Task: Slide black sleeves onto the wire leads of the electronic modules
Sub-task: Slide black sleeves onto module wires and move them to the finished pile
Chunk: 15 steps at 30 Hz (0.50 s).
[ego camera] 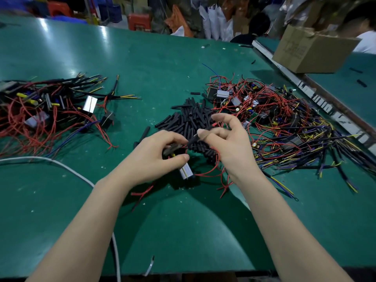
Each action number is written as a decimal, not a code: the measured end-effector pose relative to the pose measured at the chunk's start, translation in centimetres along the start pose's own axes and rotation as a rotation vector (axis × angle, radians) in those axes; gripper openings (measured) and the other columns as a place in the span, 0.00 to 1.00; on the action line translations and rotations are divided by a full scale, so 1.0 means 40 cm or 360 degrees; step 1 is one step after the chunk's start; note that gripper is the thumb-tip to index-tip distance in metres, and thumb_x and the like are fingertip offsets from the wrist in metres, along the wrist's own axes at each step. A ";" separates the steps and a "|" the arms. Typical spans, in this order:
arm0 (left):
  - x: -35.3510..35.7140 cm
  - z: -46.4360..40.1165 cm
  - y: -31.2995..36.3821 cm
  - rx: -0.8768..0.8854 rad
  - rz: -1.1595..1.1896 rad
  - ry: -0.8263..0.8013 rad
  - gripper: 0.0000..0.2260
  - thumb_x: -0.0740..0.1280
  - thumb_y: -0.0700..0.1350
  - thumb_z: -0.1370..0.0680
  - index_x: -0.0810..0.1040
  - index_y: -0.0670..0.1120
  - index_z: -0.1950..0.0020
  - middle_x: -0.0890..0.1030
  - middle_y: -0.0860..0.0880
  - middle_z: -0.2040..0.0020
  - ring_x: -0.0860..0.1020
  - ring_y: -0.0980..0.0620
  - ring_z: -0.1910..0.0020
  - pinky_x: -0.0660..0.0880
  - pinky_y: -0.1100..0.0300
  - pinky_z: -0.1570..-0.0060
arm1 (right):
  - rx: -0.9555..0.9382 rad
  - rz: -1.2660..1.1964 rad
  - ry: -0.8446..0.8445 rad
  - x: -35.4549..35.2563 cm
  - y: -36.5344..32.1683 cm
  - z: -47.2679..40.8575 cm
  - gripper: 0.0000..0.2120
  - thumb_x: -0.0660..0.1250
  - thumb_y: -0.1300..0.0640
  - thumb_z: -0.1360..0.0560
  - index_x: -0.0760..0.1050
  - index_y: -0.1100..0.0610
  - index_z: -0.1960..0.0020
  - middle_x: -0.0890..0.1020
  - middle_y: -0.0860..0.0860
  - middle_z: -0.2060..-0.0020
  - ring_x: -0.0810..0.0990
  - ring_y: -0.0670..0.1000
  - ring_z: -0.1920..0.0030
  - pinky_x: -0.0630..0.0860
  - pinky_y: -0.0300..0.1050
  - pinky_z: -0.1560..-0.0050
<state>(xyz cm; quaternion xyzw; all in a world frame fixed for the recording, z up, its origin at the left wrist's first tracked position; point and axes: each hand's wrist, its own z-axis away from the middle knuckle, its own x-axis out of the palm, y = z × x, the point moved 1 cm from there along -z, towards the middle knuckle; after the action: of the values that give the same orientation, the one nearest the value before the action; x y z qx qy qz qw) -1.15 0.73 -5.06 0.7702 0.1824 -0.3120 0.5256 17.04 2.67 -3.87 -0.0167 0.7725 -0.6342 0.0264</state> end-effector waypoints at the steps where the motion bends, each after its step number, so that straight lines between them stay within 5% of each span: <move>1: -0.001 0.000 0.001 -0.0054 0.0082 -0.0007 0.10 0.72 0.52 0.27 0.75 0.62 0.50 0.78 0.61 0.50 0.75 0.66 0.51 0.69 0.71 0.47 | -0.0030 -0.0032 0.0022 -0.003 -0.003 -0.001 0.16 0.72 0.62 0.27 0.69 0.51 0.45 0.78 0.45 0.73 0.76 0.44 0.67 0.73 0.34 0.57; 3: -0.006 -0.001 0.006 -0.0172 0.0332 0.0000 0.11 0.73 0.55 0.30 0.76 0.62 0.50 0.80 0.61 0.53 0.78 0.64 0.52 0.72 0.65 0.48 | -0.0084 -0.0081 0.0067 -0.008 -0.008 -0.004 0.17 0.72 0.62 0.27 0.69 0.51 0.45 0.78 0.46 0.72 0.75 0.47 0.65 0.73 0.38 0.54; 6: -0.010 0.001 0.020 -0.0166 0.0719 0.0057 0.11 0.73 0.57 0.31 0.78 0.56 0.51 0.81 0.59 0.58 0.79 0.62 0.59 0.72 0.71 0.56 | -0.0120 -0.0112 0.0100 -0.010 -0.016 -0.006 0.18 0.72 0.63 0.27 0.68 0.50 0.45 0.78 0.47 0.71 0.76 0.49 0.62 0.74 0.39 0.53; 10: 0.011 -0.012 0.033 -0.0429 0.0896 -0.0014 0.18 0.59 0.68 0.29 0.81 0.58 0.54 0.83 0.59 0.55 0.78 0.62 0.52 0.71 0.62 0.48 | -0.0173 -0.0049 0.0057 -0.008 -0.023 -0.003 0.18 0.72 0.63 0.27 0.68 0.51 0.44 0.79 0.48 0.70 0.76 0.47 0.64 0.73 0.31 0.57; 12: 0.026 -0.017 0.040 -0.0545 0.0992 -0.0138 0.20 0.56 0.67 0.27 0.83 0.58 0.56 0.84 0.57 0.54 0.79 0.57 0.50 0.70 0.55 0.42 | -0.0181 -0.0039 0.0024 -0.005 -0.023 -0.001 0.19 0.72 0.63 0.27 0.68 0.51 0.43 0.80 0.48 0.70 0.77 0.47 0.64 0.73 0.33 0.55; 15: 0.036 -0.014 0.044 -0.0466 0.0988 -0.0109 0.13 0.63 0.57 0.22 0.83 0.52 0.57 0.83 0.56 0.58 0.78 0.58 0.56 0.71 0.60 0.48 | -0.0177 0.0006 -0.0041 0.000 -0.020 0.001 0.20 0.72 0.63 0.28 0.69 0.52 0.41 0.80 0.46 0.70 0.77 0.46 0.63 0.74 0.38 0.53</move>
<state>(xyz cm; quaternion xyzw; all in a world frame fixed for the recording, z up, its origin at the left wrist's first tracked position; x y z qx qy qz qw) 1.16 0.49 -4.65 0.6943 -0.0356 -0.1333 0.7063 17.05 2.46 -3.07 -0.0250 0.8061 -0.5901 0.0365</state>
